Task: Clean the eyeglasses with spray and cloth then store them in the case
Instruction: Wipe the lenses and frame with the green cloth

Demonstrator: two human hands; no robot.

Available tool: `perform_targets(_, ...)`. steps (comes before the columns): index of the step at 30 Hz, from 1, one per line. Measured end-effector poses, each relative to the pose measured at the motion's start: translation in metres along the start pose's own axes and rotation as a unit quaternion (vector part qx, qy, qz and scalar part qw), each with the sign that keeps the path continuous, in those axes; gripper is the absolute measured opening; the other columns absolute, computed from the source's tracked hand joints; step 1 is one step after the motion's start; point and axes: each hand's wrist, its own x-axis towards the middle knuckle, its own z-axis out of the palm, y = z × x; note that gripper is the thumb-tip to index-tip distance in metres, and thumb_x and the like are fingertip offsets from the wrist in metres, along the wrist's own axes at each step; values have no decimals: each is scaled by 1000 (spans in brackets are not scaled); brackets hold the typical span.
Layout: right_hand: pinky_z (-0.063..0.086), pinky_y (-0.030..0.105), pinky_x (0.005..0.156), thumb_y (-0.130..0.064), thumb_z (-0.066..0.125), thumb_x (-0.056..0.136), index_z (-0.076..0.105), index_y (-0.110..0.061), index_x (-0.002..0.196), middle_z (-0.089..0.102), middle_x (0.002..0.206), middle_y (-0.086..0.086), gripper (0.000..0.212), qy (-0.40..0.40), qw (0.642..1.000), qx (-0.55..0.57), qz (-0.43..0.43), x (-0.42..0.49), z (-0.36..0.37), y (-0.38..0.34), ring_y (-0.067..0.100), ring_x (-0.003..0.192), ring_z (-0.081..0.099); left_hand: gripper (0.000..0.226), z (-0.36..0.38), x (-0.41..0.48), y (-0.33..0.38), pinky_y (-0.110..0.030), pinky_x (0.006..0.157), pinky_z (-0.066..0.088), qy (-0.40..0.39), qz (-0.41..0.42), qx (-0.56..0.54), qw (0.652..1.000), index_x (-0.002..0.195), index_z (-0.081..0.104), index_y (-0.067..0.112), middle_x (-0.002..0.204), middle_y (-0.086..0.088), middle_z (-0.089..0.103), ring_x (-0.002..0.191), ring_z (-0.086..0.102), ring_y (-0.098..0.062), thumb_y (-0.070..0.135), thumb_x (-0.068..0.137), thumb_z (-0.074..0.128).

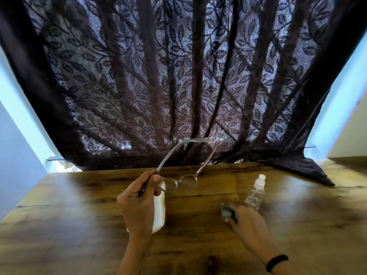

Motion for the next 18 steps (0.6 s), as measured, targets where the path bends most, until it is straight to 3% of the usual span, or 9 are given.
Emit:
perform_targets(4,48,26,86,-30,58,87,52,-29,122,62,117,-5,35,-56,998,-15,12,1,3,1,10,105,58,27,-1,-1,-7,-12,53,50,0,-41,-67,997,86,73,33,69,17,71,51,60,-2,12,74,61)
perform_targets(8,46,23,76,-37,55,89,52,-26,121,65,110,-4,34,11,1000,-8,-4,17,-20,-8,9,93,60,24,1,-2,-14,-15,51,49,1,-96,-135,986,85,75,25,68,5,72,49,57,-5,10,74,60)
perform_targets(10,49,20,74,-36,56,88,54,-25,121,66,99,-7,35,63,994,83,-35,24,-36,-16,1,82,59,19,1,-2,-16,-15,50,49,0,-119,-154,981,84,75,21,68,3,72,49,56,-6,12,73,61)
perform_targets(13,45,5,66,-19,62,84,62,-24,109,66,89,-13,25,143,937,301,-109,30,-53,-29,-10,79,59,17,1,-4,-20,-16,50,49,-6,-148,-185,972,82,75,21,69,2,72,50,57,-6,28,67,70)
perform_targets(15,47,6,72,-14,64,82,63,-23,104,68,94,-10,24,168,898,383,-136,30,-56,-36,-7,86,62,31,1,-5,-23,-16,51,50,-13,-165,-208,964,82,74,20,71,0,72,52,58,-6,42,61,78)
perform_targets(18,51,12,76,-7,65,80,64,-16,102,70,97,-4,24,208,870,422,-146,30,-52,-42,2,90,65,44,2,-7,-28,-16,52,51,-21,-195,-222,955,83,74,19,73,-2,72,56,60,-7,50,52,83)
